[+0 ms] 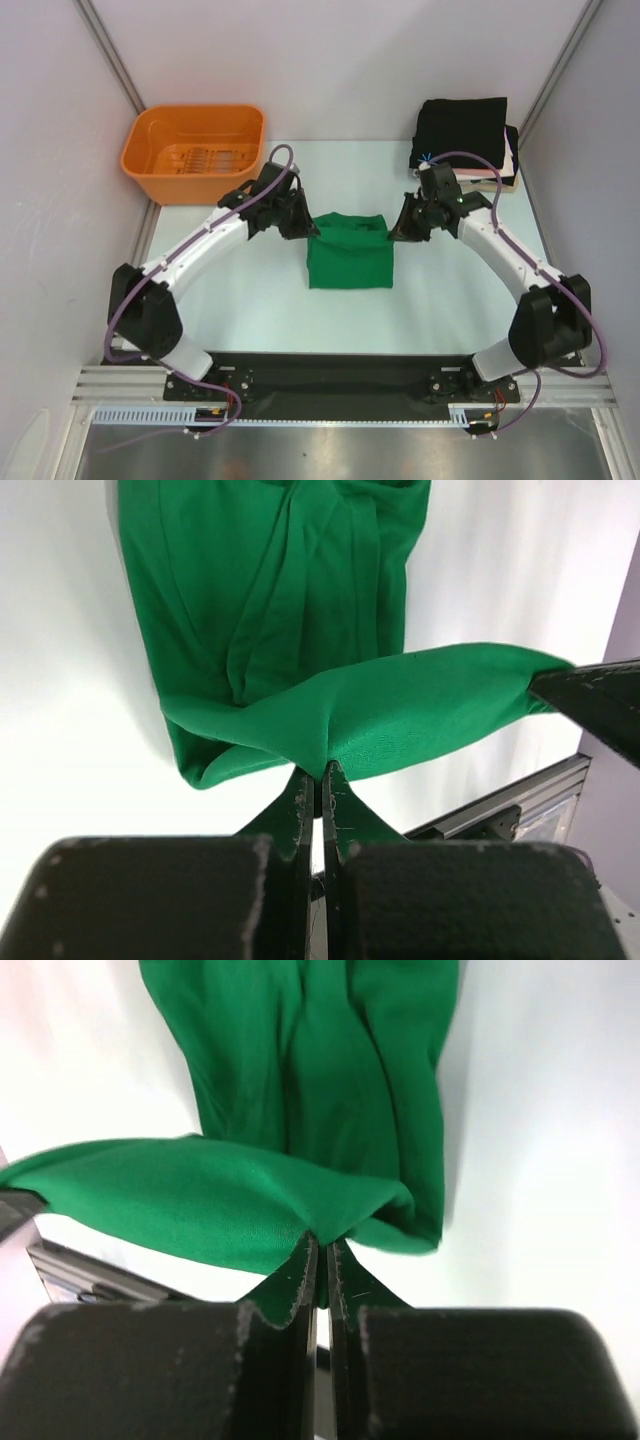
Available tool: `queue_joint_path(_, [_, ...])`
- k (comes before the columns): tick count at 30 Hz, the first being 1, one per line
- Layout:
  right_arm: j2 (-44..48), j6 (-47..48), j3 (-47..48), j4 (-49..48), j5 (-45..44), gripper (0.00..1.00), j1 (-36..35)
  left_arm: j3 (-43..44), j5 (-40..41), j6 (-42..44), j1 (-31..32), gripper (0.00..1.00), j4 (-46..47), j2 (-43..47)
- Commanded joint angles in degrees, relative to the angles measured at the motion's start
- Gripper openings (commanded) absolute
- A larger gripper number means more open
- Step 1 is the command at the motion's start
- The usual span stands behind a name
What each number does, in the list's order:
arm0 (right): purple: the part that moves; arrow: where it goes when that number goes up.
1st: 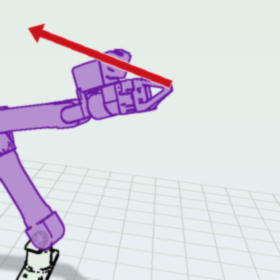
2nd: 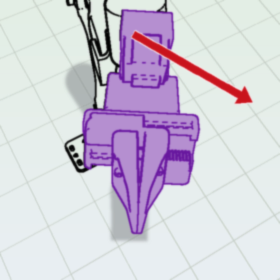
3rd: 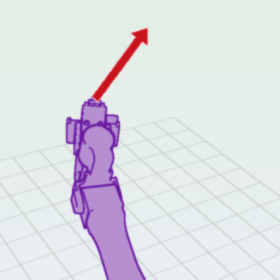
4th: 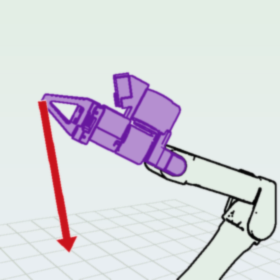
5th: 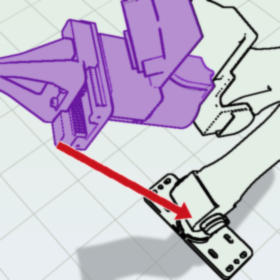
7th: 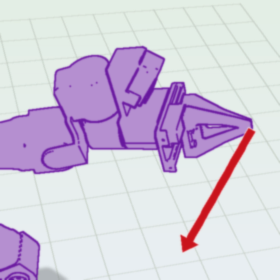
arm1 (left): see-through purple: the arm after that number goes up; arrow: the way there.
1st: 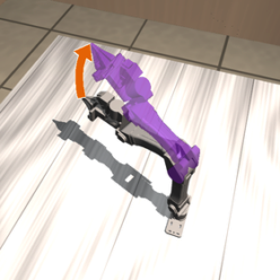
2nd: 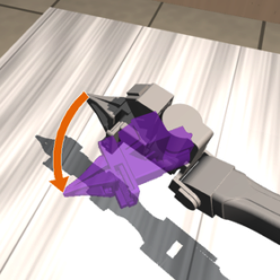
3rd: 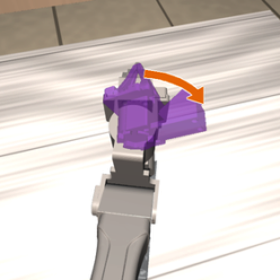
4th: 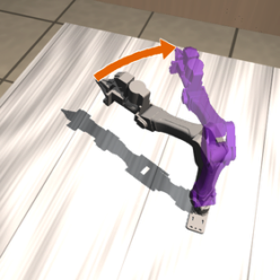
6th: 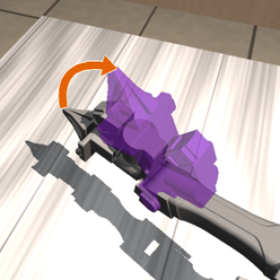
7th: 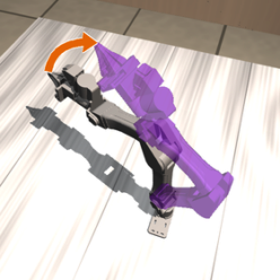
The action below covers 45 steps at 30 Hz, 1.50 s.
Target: Fold and stack the t-shirts
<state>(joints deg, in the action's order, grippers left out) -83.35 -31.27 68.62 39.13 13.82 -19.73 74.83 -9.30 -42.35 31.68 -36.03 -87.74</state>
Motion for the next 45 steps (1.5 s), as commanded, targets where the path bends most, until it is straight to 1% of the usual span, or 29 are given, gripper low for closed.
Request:
queue_joint_path(1, [-4.4, 3.7, 6.1, -0.8, 0.5, 0.00, 1.5, 4.4, -4.8, 3.1, -2.8, 0.00, 0.8, -4.0])
queue_joint_path(6, [-12.3, 4.7, 12.3, -1.1, 2.6, 0.00, 2.7, 8.5, -8.7, 4.0, -7.1, 0.00, 1.0, -11.1])
queue_joint_path(8, [-17.0, 5.1, 14.6, -1.2, 3.5, 0.00, 3.2, 10.3, -10.2, 4.4, -8.3, 0.01, 1.0, -15.6])
queue_joint_path(10, [-22.7, 5.6, 19.2, -0.9, 4.1, 0.00, 3.9, 15.6, -10.5, 4.9, -10.3, 0.00, -0.7, -19.5])
queue_joint_path(11, [-24.7, 5.5, 20.9, -0.6, 4.6, 0.00, 4.3, 17.5, -10.9, 5.1, -10.9, 0.03, -1.8, -24.2])
queue_joint_path(12, [-27.2, 5.8, 23.3, -0.2, 5.1, 0.00, 4.6, 21.9, -11.9, 5.4, -12.2, 0.04, -3.1, -26.4])
queue_joint_path(13, [-31.7, 6.1, 27.8, 0.1, 5.7, 0.01, 4.9, 24.4, -12.4, 5.4, -12.9, 0.08, -4.4, -29.1])
queue_joint_path(14, [-34.8, 6.3, 31.5, 1.3, 5.7, 0.09, 5.5, 28.8, -12.8, 5.7, -13.3, 0.31, -5.1, -32.7])
queue_joint_path(15, [-37.5, 6.5, 35.1, 3.0, 6.1, 0.20, 5.9, 31.8, -11.2, 7.2, -13.6, 0.42, -5.9, -34.8])
queue_joint_path(16, [-41.7, 7.2, 40.6, 4.3, 7.7, 0.45, 6.1, 35.2, -9.3, 8.1, -13.6, 0.52, -7.2, -36.6])
queue_joint_path(17, [-43.0, 8.1, 42.5, 4.5, 7.5, 0.54, 6.3, 38.6, -8.1, 8.8, -13.6, 0.67, -10.6, -38.3])
queue_joint_path(18, [-44.0, 8.2, 44.1, 6.3, 6.7, 0.59, 6.3, 45.4, -8.5, 9.7, -13.7, 0.77, -12.1, -41.8])
queue_joint_path(19, [-44.2, 8.4, 44.8, 6.4, 5.3, 0.64, 6.3, 48.4, -9.3, 10.3, -13.6, 0.85, -13.4, -42.8])
queue_joint_path(20, [-42.4, 8.5, 42.7, 5.5, 5.0, 0.65, 6.3, 50.7, -9.9, 10.9, -13.6, 1.00, -15.7, -43.6])
queue_joint_path(21, [-40.2, 8.3, 39.6, 4.1, 4.5, 0.67, 6.3, 52.6, -9.9, 11.6, -13.1, 1.00, -16.4, -42.9])
queue_joint_path(22, [-38.2, 8.2, 36.4, -0.1, 3.7, 0.75, 6.5, 52.0, -8.5, 12.0, -12.9, 1.00, -16.6, -41.3])
queue_joint_path(23, [-33.7, 8.1, 29.4, -2.5, 3.8, 0.78, 6.4, 48.2, -7.6, 12.5, -12.6, 1.00, -15.7, -39.6])
queue_joint_path(24, [-31.6, 8.2, 26.1, -5.1, 4.2, 0.81, 6.7, 45.3, -7.2, 12.8, -12.3, 1.00, -14.4, -37.6])
queue_joint_path(25, [-30.0, 7.7, 23.2, -9.2, 5.0, 0.85, 7.1, 42.1, -7.1, 12.8, -12.2, 1.00, -13.1, -32.7])
queue_joint_path(26, [-28.2, 7.7, 19.7, -11.6, 6.5, 0.86, 7.5, 36.0, -7.0, 12.7, -12.2, 1.00, -11.2, -30.4])
queue_joint_path(27, [-26.1, 6.9, 14.6, -16.0, 8.0, 0.86, 8.6, 32.8, -6.7, 12.9, -12.1, 1.00, -10.2, -27.7])
queue_joint_path(28, [-25.2, 6.6, 12.1, -17.5, 10.0, 0.88, 9.0, 26.3, -6.1, 13.1, -12.1, 1.00, -8.2, -22.8])
queue_joint_path(31, [-25.5, 6.4, 7.5, -22.2, 13.2, 0.89, 9.9, 17.2, -4.7, 13.5, -12.1, 1.00, -5.6, -14.9])
queue_joint_path(32, [-26.2, 6.4, 7.1, -23.0, 14.5, 0.89, 10.1, 12.1, -3.6, 14.0, -12.1, 1.00, -4.9, -10.0])
queue_joint_path(34, [-28.7, 5.9, 7.0, -25.0, 15.9, 0.89, 10.3, 7.3, -2.3, 14.3, -12.1, 1.00, -4.4, -5.4])
queue_joint_path(35, [-29.6, 5.9, 6.9, -25.9, 16.4, 0.89, 10.3, 2.5, -0.8, 14.6, -12.1, 1.00, -3.9, -1.2])
queue_joint_path(38, [-33.0, 5.6, 7.8, -28.0, 16.3, 0.89, 10.6, -5.7, 1.1, 15.1, -12.1, 1.00, -3.3, 6.4])
queue_joint_path(42, [-37.3, 4.0, 8.6, -31.7, 17.5, 0.88, 10.6, -12.0, 3.6, 16.9, -12.2, 1.00, -4.5, 11.2])
queue_joint_path(45, [-39.3, 2.6, 7.8, -34.8, 20.0, 0.84, 9.8, -15.3, 4.6, 18.1, -12.3, 1.00, -5.2, 13.7])
